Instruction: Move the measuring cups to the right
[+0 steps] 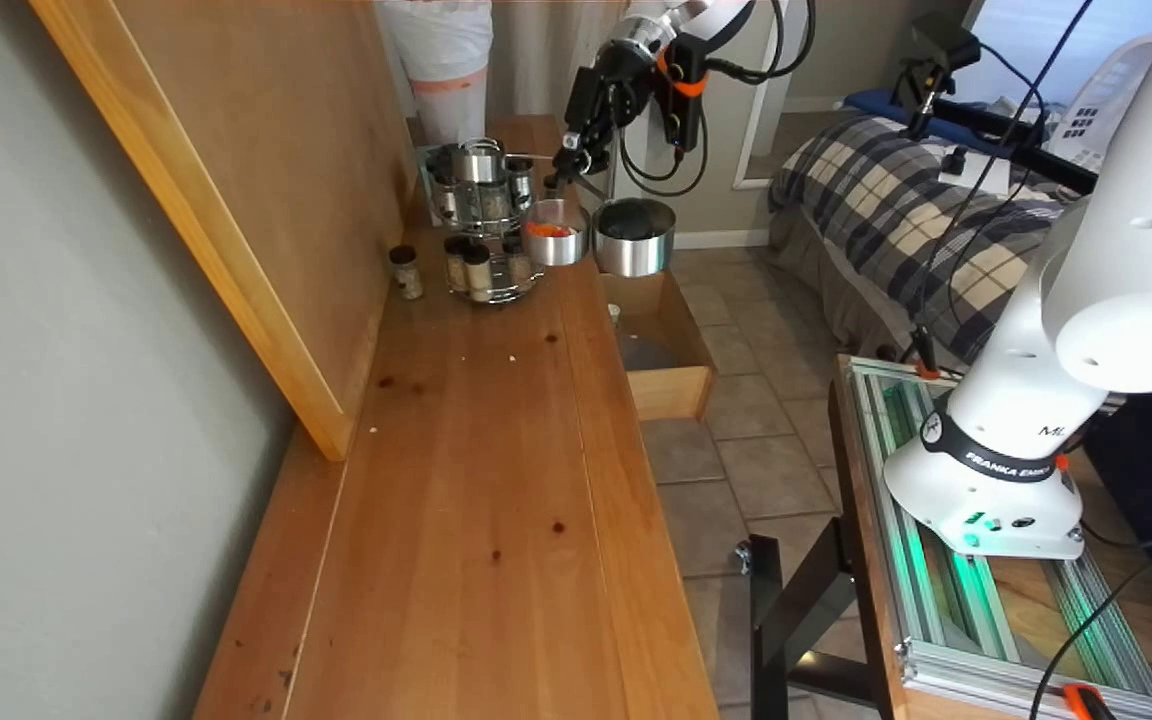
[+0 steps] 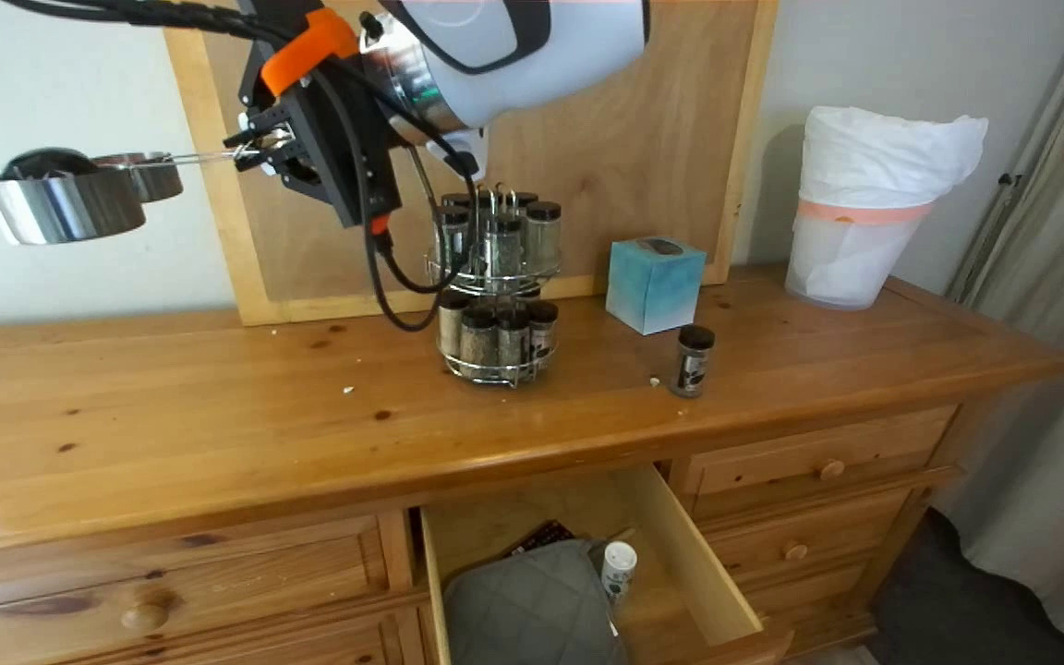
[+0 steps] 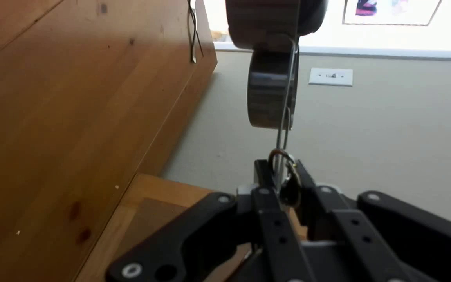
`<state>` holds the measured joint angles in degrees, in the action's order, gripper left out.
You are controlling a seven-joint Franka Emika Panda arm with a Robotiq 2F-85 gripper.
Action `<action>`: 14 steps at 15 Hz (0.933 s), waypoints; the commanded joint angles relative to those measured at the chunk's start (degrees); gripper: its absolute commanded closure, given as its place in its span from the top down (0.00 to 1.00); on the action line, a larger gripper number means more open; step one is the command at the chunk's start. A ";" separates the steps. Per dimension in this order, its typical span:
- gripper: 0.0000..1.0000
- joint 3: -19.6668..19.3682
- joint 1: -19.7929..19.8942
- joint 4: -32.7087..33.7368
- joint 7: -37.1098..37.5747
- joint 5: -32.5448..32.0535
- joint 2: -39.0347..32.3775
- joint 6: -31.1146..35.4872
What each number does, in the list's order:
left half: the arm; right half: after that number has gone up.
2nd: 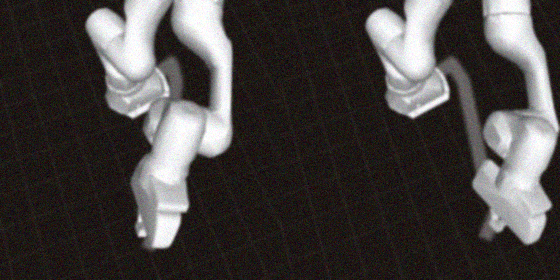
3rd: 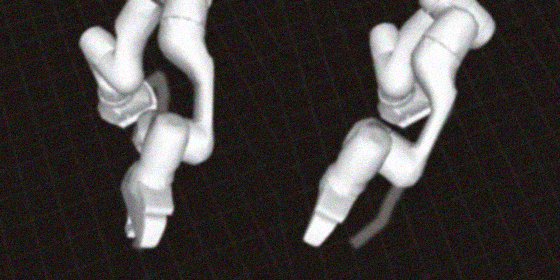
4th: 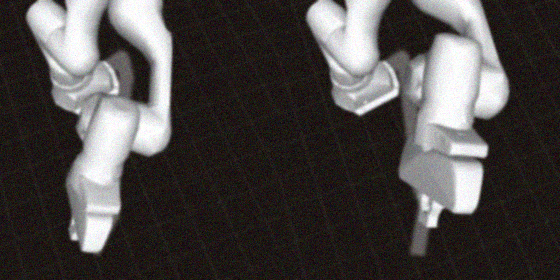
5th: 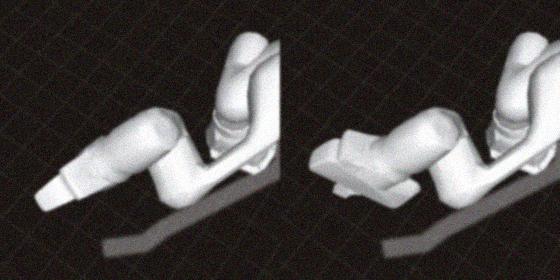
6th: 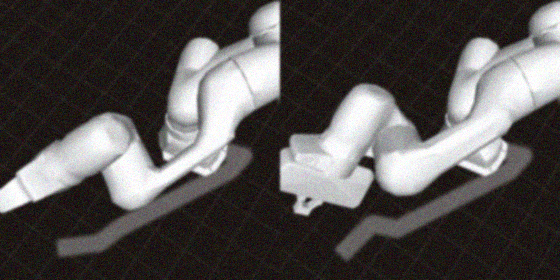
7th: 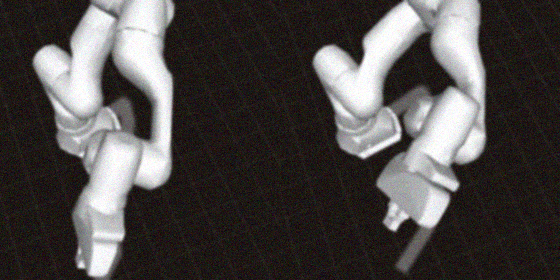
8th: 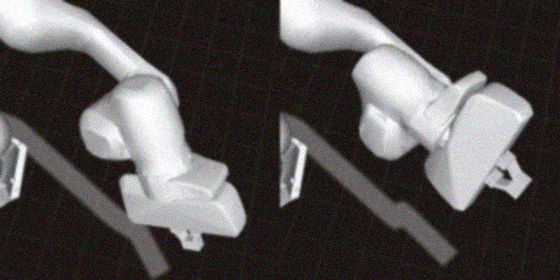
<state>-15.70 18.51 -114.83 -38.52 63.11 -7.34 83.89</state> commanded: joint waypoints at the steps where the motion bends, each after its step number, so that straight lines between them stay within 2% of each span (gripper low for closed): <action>1: 0.04 -2.12 1.45 -2.94 1.73 3.74 2.99 1.68; 8: 0.04 -5.40 3.77 -3.21 1.78 10.29 0.79 9.83; 14: 0.04 -6.27 5.21 -2.90 0.62 20.57 -1.09 14.61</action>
<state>-21.94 22.90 -117.47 -37.90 77.77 -8.45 97.59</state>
